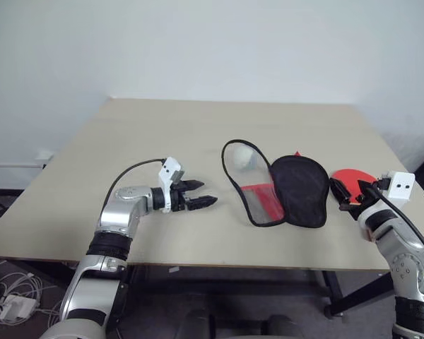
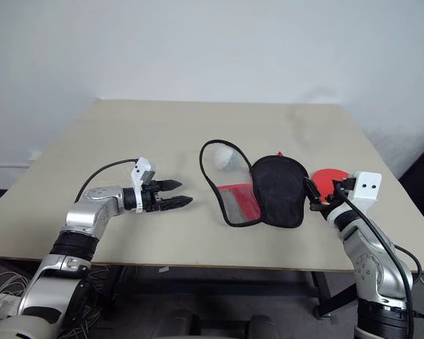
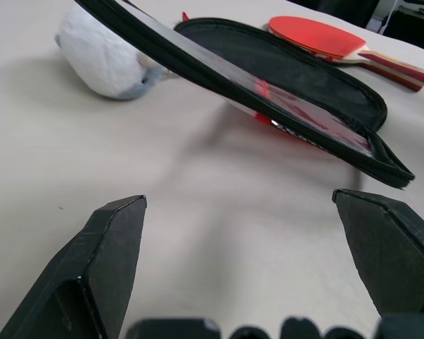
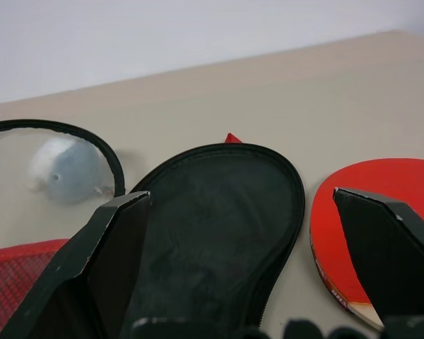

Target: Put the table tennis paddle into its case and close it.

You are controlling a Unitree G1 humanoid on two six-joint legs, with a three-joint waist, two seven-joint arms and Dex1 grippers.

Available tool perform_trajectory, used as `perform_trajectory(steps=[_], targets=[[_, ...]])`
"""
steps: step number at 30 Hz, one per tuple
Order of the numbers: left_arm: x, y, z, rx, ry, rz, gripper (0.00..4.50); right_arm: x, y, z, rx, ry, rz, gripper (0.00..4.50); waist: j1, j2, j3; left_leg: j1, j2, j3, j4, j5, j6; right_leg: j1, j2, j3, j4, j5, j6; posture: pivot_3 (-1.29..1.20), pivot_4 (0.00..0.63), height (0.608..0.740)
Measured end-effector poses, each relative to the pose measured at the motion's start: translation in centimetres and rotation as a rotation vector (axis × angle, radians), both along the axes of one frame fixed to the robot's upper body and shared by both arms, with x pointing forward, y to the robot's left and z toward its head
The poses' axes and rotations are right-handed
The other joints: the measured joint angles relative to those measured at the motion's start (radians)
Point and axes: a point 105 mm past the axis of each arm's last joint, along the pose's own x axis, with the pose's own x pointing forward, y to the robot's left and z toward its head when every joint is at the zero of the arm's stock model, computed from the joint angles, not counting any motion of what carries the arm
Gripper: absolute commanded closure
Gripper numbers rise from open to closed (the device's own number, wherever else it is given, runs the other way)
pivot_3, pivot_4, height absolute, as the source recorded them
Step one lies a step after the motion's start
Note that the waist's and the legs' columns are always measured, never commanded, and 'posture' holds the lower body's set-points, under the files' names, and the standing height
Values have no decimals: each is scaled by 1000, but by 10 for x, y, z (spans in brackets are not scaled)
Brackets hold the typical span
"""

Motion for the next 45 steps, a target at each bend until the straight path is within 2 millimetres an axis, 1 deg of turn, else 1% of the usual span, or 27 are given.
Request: perform_trajectory(steps=[4,7,11,15,19,20,22,23,24,28,31,35,41,45], targets=[[-1,-6,-2,-6,12,-13,0,2,-3,-1,-13,8,-5,30,1,0,0,0,0,0,0,0,0,0,0,0,0,0,0,0,0,728],[-3,-12,-4,-13,18,-31,0,4,-5,3,-12,-4,-13,30,0,0,0,0,0,0,0,0,0,0,0,0,0,0,0,0,0,728],[-1,-17,0,-15,14,-50,0,3,-13,6,-11,-14,-49,30,0,0,0,0,0,0,0,0,0,0,0,0,0,0,0,0,0,728],[-2,-24,6,-24,6,-90,0,1,-26,3,-19,22,-87,30,0,0,0,0,0,0,0,0,0,0,0,0,0,0,0,0,0,728],[-10,-36,-2,-21,28,-142,0,-5,-53,-12,-1,116,-176,30,0,0,0,0,0,0,0,0,0,0,0,0,0,0,0,0,0,728],[-14,-40,-4,-28,35,-159,0,-7,-62,-19,6,158,-204,30,0,0,0,0,0,0,0,0,0,0,0,0,0,0,0,0,0,728],[-19,-46,-8,-31,49,-183,0,-13,-73,-30,4,226,-236,30,0,0,0,0,0,0,0,0,0,0,0,0,0,0,0,0,0,728],[-23,-50,-9,-31,60,-197,0,-18,-80,-40,1,282,-249,30,0,0,0,0,0,0,0,0,0,0,0,0,0,0,0,0,0,728],[-24,-52,-10,-30,64,-203,0,-20,-82,-44,3,308,-250,30,-1,0,0,0,0,0,0,0,0,0,0,1,0,0,0,0,0,728],[-35,-60,-14,-36,78,-241,0,-26,-86,-61,18,388,-231,30,-12,1,0,0,0,0,0,0,0,0,0,1,0,0,0,0,0,728],[-40,-65,-19,-39,100,-260,0,-24,-84,-65,20,403,-217,30,-20,1,0,0,0,0,0,0,0,1,0,1,0,0,0,0,0,728],[-40,-67,-19,-41,100,-264,0,-22,-87,-74,0,448,-208,30,-21,1,0,0,0,0,0,0,0,0,0,1,0,0,0,0,0,728],[-40,-67,-19,-41,97,-262,0,-8,-83,-73,-47,461,-168,30,-21,1,0,1,0,0,0,0,0,1,0,1,0,0,0,0,0,728],[-40,-67,-18,-38,90,-260,0,0,-78,-73,-67,466,-135,30,-32,1,0,1,0,0,1,0,0,1,0,2,0,0,0,0,0,728]])
